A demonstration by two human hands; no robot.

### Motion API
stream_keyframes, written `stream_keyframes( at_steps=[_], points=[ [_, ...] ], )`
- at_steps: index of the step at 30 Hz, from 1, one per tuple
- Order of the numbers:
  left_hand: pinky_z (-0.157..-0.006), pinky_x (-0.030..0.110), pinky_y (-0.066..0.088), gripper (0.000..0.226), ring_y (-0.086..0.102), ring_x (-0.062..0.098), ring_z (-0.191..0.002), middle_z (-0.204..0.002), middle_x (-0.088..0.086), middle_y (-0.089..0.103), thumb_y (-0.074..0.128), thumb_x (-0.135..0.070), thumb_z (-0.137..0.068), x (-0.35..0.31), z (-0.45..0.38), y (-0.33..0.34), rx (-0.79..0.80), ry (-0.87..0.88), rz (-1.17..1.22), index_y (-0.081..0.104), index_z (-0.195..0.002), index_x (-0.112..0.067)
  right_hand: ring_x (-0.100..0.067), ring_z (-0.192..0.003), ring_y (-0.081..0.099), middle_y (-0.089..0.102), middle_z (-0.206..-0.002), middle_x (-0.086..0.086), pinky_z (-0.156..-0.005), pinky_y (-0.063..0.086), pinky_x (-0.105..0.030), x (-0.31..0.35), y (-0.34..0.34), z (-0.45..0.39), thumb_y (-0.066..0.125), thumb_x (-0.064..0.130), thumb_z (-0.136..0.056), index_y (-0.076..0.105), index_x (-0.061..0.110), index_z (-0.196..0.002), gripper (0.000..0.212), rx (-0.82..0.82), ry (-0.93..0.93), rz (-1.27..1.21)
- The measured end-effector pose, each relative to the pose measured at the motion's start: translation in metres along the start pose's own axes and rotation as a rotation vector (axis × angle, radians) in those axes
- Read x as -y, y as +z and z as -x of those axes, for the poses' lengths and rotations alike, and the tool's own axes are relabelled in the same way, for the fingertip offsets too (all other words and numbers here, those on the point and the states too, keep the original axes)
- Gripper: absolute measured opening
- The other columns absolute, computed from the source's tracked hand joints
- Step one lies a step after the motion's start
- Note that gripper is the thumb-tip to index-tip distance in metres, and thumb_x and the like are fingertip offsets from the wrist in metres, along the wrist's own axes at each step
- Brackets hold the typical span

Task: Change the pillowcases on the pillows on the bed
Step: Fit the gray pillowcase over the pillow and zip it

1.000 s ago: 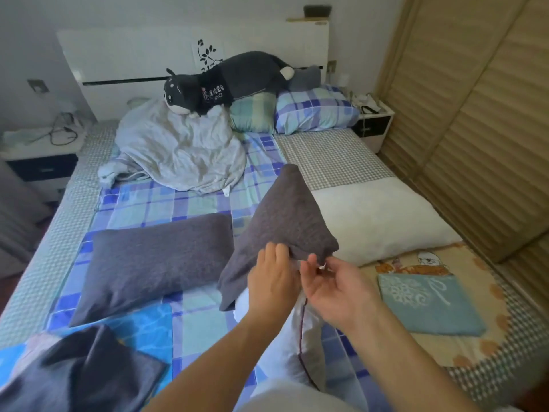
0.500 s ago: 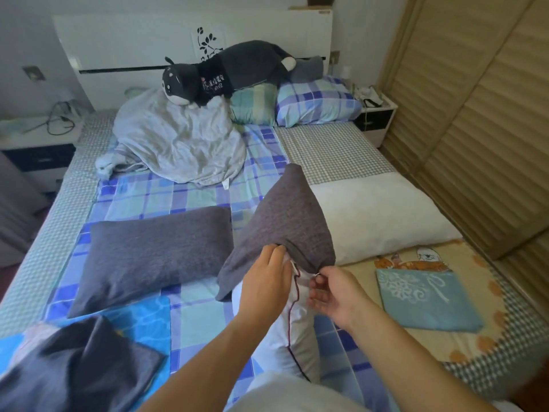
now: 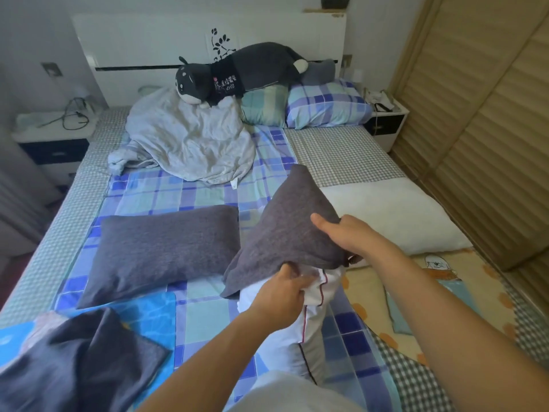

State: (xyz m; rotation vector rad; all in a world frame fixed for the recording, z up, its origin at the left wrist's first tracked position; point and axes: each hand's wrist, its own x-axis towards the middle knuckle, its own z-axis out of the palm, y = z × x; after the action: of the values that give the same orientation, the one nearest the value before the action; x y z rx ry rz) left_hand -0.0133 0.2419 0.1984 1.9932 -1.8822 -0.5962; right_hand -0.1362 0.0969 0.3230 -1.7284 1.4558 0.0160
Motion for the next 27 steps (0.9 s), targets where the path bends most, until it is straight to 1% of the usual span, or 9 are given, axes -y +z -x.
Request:
stream_keyframes(
  at_steps=[3, 6, 8, 9, 14, 16, 19, 23, 27],
  points=[
    [-0.109, 0.035, 0.04, 0.05, 0.046, 0.022, -0.127, -0.146, 0.003, 0.04, 0.047, -0.022, -0.103, 0.001, 0.01, 0.017, 0.101, -0.021, 0.149, 0.043, -0.148, -0.042, -0.041, -0.123, 0.055, 0.049, -0.145, -0.019, -0.097, 0.052, -0.05, -0.006, 0.009, -0.017, 0.064, 0.063, -0.086, 0.04, 0.003, -0.147, 0.088, 0.027, 0.149, 0.118],
    [-0.096, 0.04, 0.049, 0.026, 0.059, 0.023, -0.113, -0.124, -0.001, 0.061, 0.046, -0.023, -0.102, 0.022, 0.018, 0.022, -0.181, -0.354, 0.308, 0.06, -0.122, -0.03, -0.036, -0.117, 0.058, 0.057, -0.136, -0.018, -0.09, 0.051, -0.039, -0.027, 0.026, -0.016, 0.057, 0.048, -0.097, 0.052, 0.003, -0.138, 0.061, -0.1, 0.156, 0.264],
    [-0.086, 0.044, 0.051, 0.014, 0.06, 0.026, -0.103, -0.116, 0.001, 0.06, 0.05, -0.028, -0.099, 0.039, 0.023, 0.017, -0.304, -0.525, 0.277, 0.054, -0.111, -0.022, -0.035, -0.111, 0.061, 0.063, -0.126, -0.018, -0.089, 0.05, -0.038, -0.032, 0.036, -0.009, 0.054, 0.042, -0.099, 0.059, 0.003, -0.127, 0.048, -0.249, 0.105, 0.236],
    [-0.086, 0.044, 0.051, 0.02, 0.06, 0.027, -0.105, -0.119, 0.002, 0.056, 0.053, -0.031, -0.098, 0.043, 0.023, 0.013, -0.322, -0.549, 0.276, 0.052, -0.114, -0.02, -0.036, -0.109, 0.061, 0.064, -0.124, -0.018, -0.09, 0.05, -0.039, -0.03, 0.038, -0.005, 0.056, 0.041, -0.098, 0.06, 0.003, -0.125, 0.047, -0.265, 0.076, 0.145],
    [-0.095, 0.036, 0.051, 0.067, 0.055, 0.01, -0.115, -0.143, -0.012, 0.037, 0.056, -0.048, -0.081, 0.031, 0.026, -0.021, -0.427, -0.373, 0.47, 0.038, -0.144, -0.033, -0.034, -0.096, 0.065, 0.069, -0.103, -0.011, -0.087, 0.056, -0.046, 0.014, 0.027, 0.027, 0.066, 0.036, -0.093, 0.07, 0.007, -0.107, 0.032, -0.329, -0.149, -0.222],
    [-0.1, 0.03, 0.048, 0.073, 0.05, 0.006, -0.122, -0.145, -0.016, 0.035, 0.058, -0.048, -0.079, 0.025, 0.035, -0.039, -0.487, -0.215, 0.422, 0.038, -0.147, -0.033, -0.031, -0.093, 0.066, 0.068, -0.093, -0.005, -0.085, 0.057, -0.047, 0.032, 0.018, 0.041, 0.067, 0.032, -0.092, 0.069, 0.016, -0.088, 0.017, -0.355, -0.192, -0.375],
    [-0.105, 0.031, 0.046, 0.061, 0.049, 0.01, -0.127, -0.139, -0.009, 0.048, 0.061, -0.038, -0.08, 0.017, 0.048, -0.067, -0.676, -0.051, 0.266, 0.053, -0.139, -0.025, -0.025, -0.091, 0.066, 0.066, -0.088, 0.003, -0.085, 0.058, -0.045, 0.061, 0.022, 0.06, 0.067, 0.027, -0.093, 0.062, 0.024, -0.075, 0.019, -0.338, -0.25, -0.561],
    [-0.081, 0.041, 0.055, 0.051, 0.066, 0.022, -0.097, -0.105, -0.001, 0.07, 0.051, -0.036, -0.076, 0.014, 0.048, -0.133, -0.98, -0.159, 0.208, 0.067, -0.121, -0.017, -0.025, -0.096, 0.067, 0.068, -0.096, -0.001, -0.088, 0.058, -0.046, 0.105, 0.04, 0.076, 0.068, 0.025, -0.092, 0.066, 0.023, -0.083, 0.009, -0.253, -0.346, -0.696],
    [-0.059, 0.037, 0.052, 0.048, 0.066, 0.029, -0.078, -0.095, 0.001, 0.068, 0.053, -0.029, -0.075, 0.009, 0.045, -0.191, -0.992, 0.082, -0.222, 0.07, -0.118, -0.017, -0.026, -0.093, 0.071, 0.072, -0.101, -0.007, -0.077, 0.061, -0.04, 0.114, 0.031, 0.082, 0.068, 0.018, -0.092, 0.07, 0.013, -0.099, 0.009, -0.139, -0.313, -0.91]
  ],
)
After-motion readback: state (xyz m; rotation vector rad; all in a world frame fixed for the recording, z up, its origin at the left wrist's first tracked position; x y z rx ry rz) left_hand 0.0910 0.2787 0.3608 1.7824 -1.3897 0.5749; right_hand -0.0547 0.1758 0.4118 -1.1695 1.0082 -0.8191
